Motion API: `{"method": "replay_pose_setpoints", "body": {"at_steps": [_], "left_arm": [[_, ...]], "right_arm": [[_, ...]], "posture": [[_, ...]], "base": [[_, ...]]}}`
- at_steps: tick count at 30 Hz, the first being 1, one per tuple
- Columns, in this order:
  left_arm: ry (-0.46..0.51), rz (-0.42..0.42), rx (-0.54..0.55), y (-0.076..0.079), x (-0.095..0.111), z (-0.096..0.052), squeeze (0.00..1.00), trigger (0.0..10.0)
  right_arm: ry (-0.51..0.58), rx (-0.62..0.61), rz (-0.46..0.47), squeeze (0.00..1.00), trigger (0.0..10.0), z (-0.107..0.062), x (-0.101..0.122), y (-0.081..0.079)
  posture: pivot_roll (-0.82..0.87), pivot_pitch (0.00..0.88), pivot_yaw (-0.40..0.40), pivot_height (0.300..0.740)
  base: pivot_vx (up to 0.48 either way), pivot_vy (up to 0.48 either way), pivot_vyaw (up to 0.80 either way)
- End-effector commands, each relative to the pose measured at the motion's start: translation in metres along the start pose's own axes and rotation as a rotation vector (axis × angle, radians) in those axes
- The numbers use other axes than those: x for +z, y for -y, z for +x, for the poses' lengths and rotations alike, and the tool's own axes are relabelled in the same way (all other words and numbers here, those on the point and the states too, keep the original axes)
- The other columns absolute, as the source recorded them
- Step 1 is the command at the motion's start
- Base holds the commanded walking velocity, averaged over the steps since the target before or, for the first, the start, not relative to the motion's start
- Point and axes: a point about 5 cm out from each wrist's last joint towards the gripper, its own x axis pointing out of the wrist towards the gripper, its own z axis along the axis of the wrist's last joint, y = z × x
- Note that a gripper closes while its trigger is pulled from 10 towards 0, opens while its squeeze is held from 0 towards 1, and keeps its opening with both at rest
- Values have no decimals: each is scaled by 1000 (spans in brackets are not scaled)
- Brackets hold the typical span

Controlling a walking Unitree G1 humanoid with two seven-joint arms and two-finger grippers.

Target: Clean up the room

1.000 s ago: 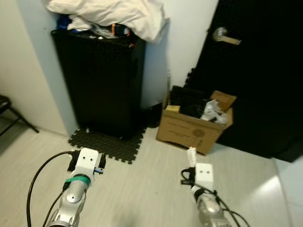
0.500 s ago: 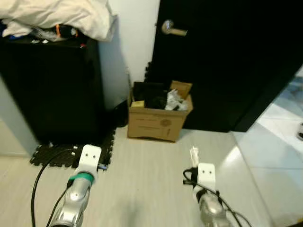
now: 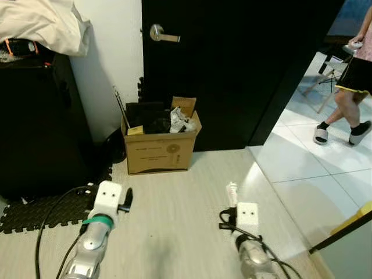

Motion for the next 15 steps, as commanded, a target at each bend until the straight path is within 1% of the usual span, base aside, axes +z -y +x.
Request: {"method": "replay_pose_setpoints", "body": {"at_steps": [1,10,15], "left_arm": [[5,-10,-10,1,0,-2,0,10000],[14,-1,-9,-1,2,0,0,10000],[17,1,-7,-3,3,0,0,10000]], "right_arm": [[-13,-8,-13,0,10000,-1,-2,5],[-9,-13,-15,0,10000,0,-1,7],[-7,-11,-17,0,10000,1,1,6]], "posture": [[23,0,9,740],[29,0,10,740],[32,0,6,740]], "base": [[304,0,0],[332,0,0],[333,0,0]]}}
